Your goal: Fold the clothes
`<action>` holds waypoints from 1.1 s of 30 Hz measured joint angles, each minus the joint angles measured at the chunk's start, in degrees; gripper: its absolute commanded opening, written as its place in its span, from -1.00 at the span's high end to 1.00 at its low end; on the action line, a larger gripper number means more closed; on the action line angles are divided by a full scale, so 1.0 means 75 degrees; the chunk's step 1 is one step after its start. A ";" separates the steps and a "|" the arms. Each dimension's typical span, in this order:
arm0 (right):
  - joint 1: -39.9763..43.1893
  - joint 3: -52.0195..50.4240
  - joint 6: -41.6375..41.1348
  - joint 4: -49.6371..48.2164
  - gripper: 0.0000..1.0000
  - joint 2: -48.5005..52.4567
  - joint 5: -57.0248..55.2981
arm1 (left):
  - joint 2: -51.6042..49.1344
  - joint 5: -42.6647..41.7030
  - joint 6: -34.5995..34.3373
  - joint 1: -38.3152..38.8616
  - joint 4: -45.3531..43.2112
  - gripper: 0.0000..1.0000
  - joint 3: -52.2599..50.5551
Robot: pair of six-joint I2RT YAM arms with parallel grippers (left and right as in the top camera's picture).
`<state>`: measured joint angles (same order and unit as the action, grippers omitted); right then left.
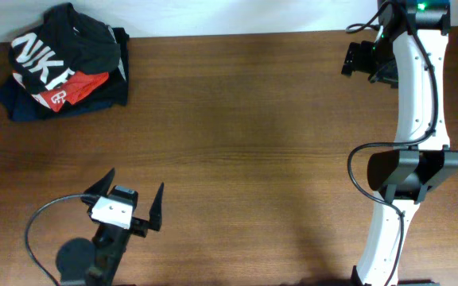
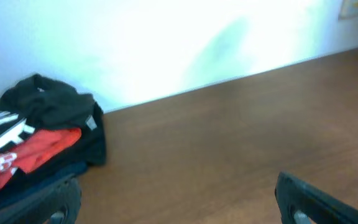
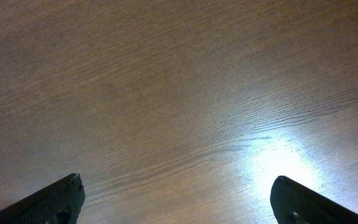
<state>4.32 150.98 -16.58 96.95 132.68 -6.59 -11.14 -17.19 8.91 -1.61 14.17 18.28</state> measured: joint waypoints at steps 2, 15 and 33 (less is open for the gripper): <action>0.0000 0.0000 0.0003 0.0006 -0.97 0.0000 -0.0003 | 0.0469 0.0227 -0.0344 0.0000 -0.0560 -0.98 -0.0627; 0.0000 0.0000 0.0006 0.0003 -0.97 0.0000 0.0000 | 0.1373 0.2159 -0.2480 -0.0204 -0.1262 -0.98 -0.2308; 0.0000 0.0000 0.0003 0.0003 -0.97 0.0000 0.0000 | 0.1373 0.2159 -0.2483 -0.0204 -0.1262 -0.98 -0.2308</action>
<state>4.32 150.98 -16.56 96.97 132.68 -6.59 -0.84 -0.99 -9.72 -3.14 4.71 0.97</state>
